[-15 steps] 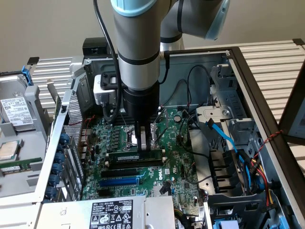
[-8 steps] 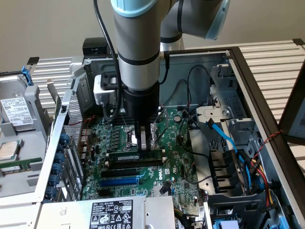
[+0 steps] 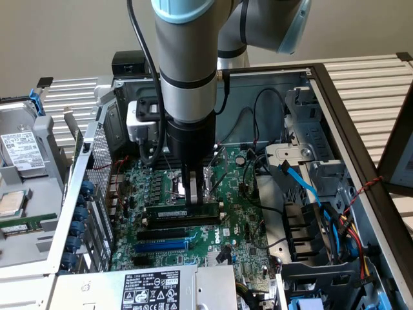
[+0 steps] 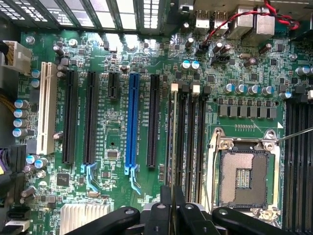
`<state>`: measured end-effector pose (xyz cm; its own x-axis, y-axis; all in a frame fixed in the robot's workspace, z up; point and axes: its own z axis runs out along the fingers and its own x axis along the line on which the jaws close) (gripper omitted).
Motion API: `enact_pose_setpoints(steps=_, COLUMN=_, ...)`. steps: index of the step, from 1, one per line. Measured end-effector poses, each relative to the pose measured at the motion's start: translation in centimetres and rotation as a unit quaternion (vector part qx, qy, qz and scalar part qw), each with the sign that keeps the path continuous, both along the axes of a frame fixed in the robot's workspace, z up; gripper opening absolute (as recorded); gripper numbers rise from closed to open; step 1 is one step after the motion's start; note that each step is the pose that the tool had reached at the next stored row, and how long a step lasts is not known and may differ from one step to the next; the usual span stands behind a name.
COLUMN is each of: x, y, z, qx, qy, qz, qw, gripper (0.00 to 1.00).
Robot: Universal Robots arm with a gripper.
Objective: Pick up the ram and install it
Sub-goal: 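Insert the ram into the slot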
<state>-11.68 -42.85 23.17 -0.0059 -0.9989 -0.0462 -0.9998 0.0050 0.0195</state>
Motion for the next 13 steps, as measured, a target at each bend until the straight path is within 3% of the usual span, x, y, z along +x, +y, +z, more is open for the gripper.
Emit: enact_pose_setpoints(steps=13, x=0.01, y=0.00, z=-0.18, qx=0.0049, qy=0.0000, qz=0.000, qw=1.0000, gripper=0.13)
